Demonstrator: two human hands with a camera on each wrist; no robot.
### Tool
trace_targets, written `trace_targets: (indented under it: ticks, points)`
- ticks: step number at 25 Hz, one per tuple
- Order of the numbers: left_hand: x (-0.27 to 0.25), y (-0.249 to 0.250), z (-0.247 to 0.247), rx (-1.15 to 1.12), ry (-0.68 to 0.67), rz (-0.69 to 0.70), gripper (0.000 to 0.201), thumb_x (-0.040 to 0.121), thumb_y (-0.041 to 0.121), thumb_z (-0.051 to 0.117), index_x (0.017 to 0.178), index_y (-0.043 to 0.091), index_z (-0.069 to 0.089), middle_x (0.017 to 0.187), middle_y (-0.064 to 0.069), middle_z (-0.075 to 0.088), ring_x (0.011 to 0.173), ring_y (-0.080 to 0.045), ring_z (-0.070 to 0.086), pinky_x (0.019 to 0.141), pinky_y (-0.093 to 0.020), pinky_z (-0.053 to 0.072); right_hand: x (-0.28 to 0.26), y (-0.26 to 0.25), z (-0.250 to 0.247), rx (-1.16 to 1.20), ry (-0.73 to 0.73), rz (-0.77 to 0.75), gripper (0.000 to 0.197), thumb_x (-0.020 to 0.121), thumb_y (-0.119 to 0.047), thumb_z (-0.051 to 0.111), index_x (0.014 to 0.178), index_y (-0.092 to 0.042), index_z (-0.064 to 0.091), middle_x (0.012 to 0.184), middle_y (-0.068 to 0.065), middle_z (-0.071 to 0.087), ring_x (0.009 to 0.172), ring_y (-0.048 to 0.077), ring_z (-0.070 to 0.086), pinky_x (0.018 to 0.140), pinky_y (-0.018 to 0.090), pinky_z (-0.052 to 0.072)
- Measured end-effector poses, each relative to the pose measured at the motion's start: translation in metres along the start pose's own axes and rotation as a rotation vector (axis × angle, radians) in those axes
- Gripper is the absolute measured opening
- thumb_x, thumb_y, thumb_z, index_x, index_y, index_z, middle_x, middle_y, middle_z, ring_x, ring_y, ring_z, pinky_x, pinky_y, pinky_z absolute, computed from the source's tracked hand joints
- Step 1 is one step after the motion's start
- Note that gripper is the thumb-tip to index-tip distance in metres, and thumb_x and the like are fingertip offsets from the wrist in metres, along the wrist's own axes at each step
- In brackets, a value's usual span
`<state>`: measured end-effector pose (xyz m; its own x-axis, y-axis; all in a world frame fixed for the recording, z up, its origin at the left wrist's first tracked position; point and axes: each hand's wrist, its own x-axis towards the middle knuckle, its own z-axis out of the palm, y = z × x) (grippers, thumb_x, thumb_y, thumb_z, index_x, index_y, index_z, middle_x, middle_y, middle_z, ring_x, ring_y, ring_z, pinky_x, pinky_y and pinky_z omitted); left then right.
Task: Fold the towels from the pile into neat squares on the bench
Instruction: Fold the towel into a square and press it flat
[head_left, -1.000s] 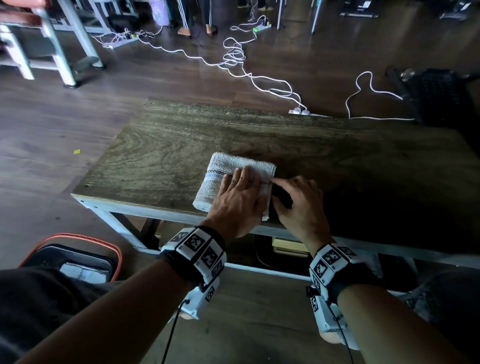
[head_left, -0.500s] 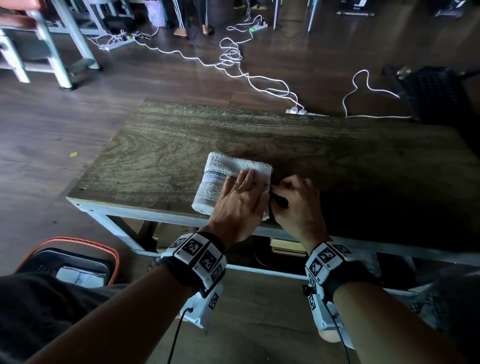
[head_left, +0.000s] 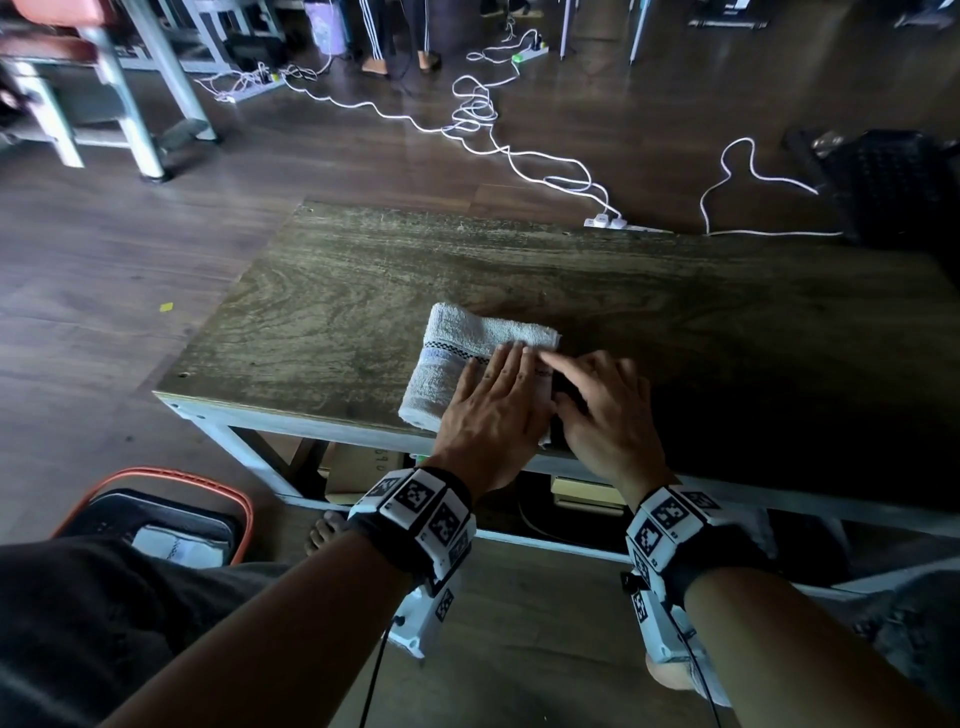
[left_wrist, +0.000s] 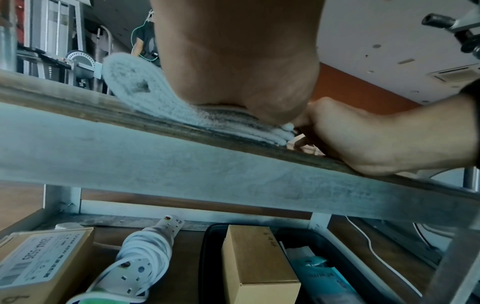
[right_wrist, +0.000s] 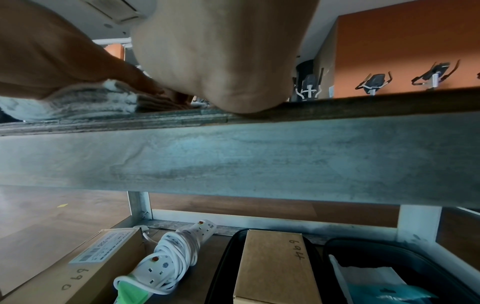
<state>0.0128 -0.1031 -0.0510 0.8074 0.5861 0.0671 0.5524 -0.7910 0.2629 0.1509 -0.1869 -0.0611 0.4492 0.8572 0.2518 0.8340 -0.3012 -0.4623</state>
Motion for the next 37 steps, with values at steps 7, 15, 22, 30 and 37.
trace_targets:
  ticks: [7, 15, 22, 30, 37]
  points:
    - [0.028, -0.02, -0.032, -0.65, 0.162, -0.131, 0.029, 0.095, 0.032, 0.05, 0.12, 0.024, 0.063, 0.123, 0.0, 0.064, 0.112, -0.018, 0.062, 0.094, -0.037, 0.052, 0.005, 0.002, 0.004, -0.046, -0.027, 0.051, 0.038, 0.092, -0.059, 0.037, 0.125, -0.047, 0.051, 0.114, -0.01, 0.052, 0.113, 0.019, 0.042, 0.097, 0.038, 0.033]
    - [0.014, -0.043, -0.009, 0.076, -0.034, -0.128, 0.066, 0.095, 0.063, 0.013, 0.154, 0.035, 0.004, 0.163, 0.008, -0.001, 0.15, -0.013, -0.01, 0.122, -0.044, -0.004, 0.017, -0.01, -0.002, 0.005, -0.073, 0.188, 0.032, 0.082, -0.039, 0.058, 0.114, -0.043, 0.057, 0.113, -0.005, 0.052, 0.117, 0.024, 0.04, 0.101, 0.041, 0.029]
    - [0.008, -0.046, -0.017, 0.195, -0.107, -0.075, 0.074, 0.095, 0.051, 0.022, 0.153, 0.022, -0.014, 0.163, 0.001, -0.015, 0.149, -0.017, -0.017, 0.122, -0.044, -0.004, 0.046, -0.094, 0.035, 0.176, 0.048, -0.132, 0.048, 0.093, -0.037, 0.038, 0.129, -0.011, 0.056, 0.139, 0.007, 0.053, 0.133, 0.022, 0.046, 0.111, 0.038, 0.037]
    - [0.011, -0.066, -0.021, -0.223, -0.061, -0.076, 0.063, 0.093, 0.05, 0.013, 0.154, 0.033, 0.01, 0.163, 0.013, 0.005, 0.149, -0.008, -0.007, 0.122, -0.045, 0.0, 0.048, -0.078, 0.037, 0.055, -0.21, -0.026, 0.06, 0.105, -0.04, 0.022, 0.154, -0.006, 0.021, 0.162, 0.011, 0.022, 0.151, 0.02, 0.016, 0.122, 0.032, 0.005]
    - [0.003, -0.075, -0.013, -0.199, 0.026, -0.14, 0.058, 0.099, 0.052, 0.012, 0.154, 0.035, 0.007, 0.162, 0.017, -0.002, 0.147, -0.002, -0.012, 0.121, -0.049, 0.002, 0.045, -0.07, 0.049, -0.151, -0.195, 0.082, 0.062, 0.104, -0.046, 0.016, 0.158, -0.015, 0.01, 0.166, 0.0, 0.004, 0.152, 0.012, -0.001, 0.123, 0.037, -0.003]
